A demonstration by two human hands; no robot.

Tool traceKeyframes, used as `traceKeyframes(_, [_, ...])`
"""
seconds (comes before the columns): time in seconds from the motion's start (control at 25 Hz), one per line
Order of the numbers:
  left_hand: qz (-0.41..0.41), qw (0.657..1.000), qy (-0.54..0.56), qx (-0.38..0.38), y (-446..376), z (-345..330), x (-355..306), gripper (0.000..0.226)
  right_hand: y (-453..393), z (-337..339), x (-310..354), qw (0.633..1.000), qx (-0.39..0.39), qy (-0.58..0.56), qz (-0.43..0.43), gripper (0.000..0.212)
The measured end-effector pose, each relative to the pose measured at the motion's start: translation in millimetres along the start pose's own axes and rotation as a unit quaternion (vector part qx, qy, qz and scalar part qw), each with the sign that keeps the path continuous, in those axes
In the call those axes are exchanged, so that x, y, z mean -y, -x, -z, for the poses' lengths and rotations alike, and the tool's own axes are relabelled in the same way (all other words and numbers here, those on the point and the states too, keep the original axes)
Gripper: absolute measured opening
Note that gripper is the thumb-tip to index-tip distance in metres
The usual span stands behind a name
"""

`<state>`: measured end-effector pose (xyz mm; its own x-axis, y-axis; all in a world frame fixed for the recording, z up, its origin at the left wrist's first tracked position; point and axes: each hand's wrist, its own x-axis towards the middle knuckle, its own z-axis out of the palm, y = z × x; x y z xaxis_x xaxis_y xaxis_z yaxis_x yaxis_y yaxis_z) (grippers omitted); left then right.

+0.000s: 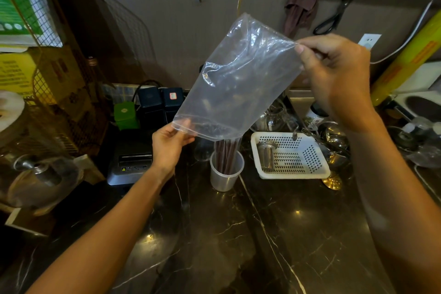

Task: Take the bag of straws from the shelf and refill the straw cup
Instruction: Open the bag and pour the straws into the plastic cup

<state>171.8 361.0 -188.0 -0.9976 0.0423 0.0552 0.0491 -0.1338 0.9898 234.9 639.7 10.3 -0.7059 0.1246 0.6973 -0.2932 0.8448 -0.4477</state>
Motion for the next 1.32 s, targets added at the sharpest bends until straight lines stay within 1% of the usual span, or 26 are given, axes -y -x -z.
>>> traceKeyframes(0.28, [-0.025, 1.0, 0.005, -0.012, -6, -1, -20, 0.029, -3, 6, -1, 0.999, -0.017, -0.017, -0.025, 0.026])
traceKeyframes(0.36, [-0.021, 1.0, 0.003, -0.018, -5, -1, -25, 0.027, -2, 6, -4, 0.999, -0.018, -0.016, -0.037, 0.026])
traceKeyframes(0.44, [-0.007, 1.0, 0.006, -0.018, -4, 0, -26, 0.02, 3, 5, -14, 0.997, -0.007, -0.03, -0.068, 0.024])
traceKeyframes(0.52, [0.016, 1.0, 0.015, -0.015, -2, 4, -25, 0.019, 11, 2, -26, 0.991, 0.014, -0.067, -0.112, 0.021])
traceKeyframes(0.6, [0.036, 0.999, 0.023, -0.009, 2, 9, -21, 0.032, 27, -3, -41, 0.978, 0.038, -0.099, -0.177, 0.018])
traceKeyframes(0.68, [0.053, 0.999, 0.01, -0.001, 8, 14, -16, 0.04, 48, -9, -54, 0.959, 0.07, -0.12, -0.248, 0.017])
traceKeyframes(0.76, [0.075, 0.997, 0.008, 0.006, 20, 17, -10, 0.051, 74, -16, -64, 0.939, 0.098, -0.141, -0.3, 0.016])
traceKeyframes(0.84, [0.117, 0.993, 0.012, 0.016, 34, 17, -5, 0.064, 102, -23, -70, 0.915, 0.109, -0.152, -0.358, 0.019])
traceKeyframes(0.88, [0.132, 0.991, 0.008, 0.027, 42, 15, -2, 0.066, 115, -25, -76, 0.903, 0.11, -0.152, -0.386, 0.019])
traceKeyframes(0.92, [0.136, 0.99, -0.001, 0.042, 51, 12, 4, 0.059, 128, -26, -82, 0.891, 0.111, -0.151, -0.413, 0.016])
traceKeyframes(1.04, [0.121, 0.99, -0.024, 0.072, 72, 3, 22, 0.017, 165, -22, -100, 0.855, 0.127, -0.171, -0.473, 0.008])
traceKeyframes(1.08, [0.127, 0.988, -0.024, 0.08, 77, -3, 29, 0.013, 179, -16, -108, 0.847, 0.131, -0.176, -0.483, 0.009])
traceKeyframes(1.2, [0.134, 0.984, -0.048, 0.111, 91, -24, 43, 0.014, 224, 3, -131, 0.82, 0.108, -0.199, -0.525, 0.01])
traceKeyframes(1.32, [0.139, 0.976, -0.071, 0.152, 102, -57, 54, 0.021, 270, 24, -153, 0.808, 0.081, -0.178, -0.556, 0.015])
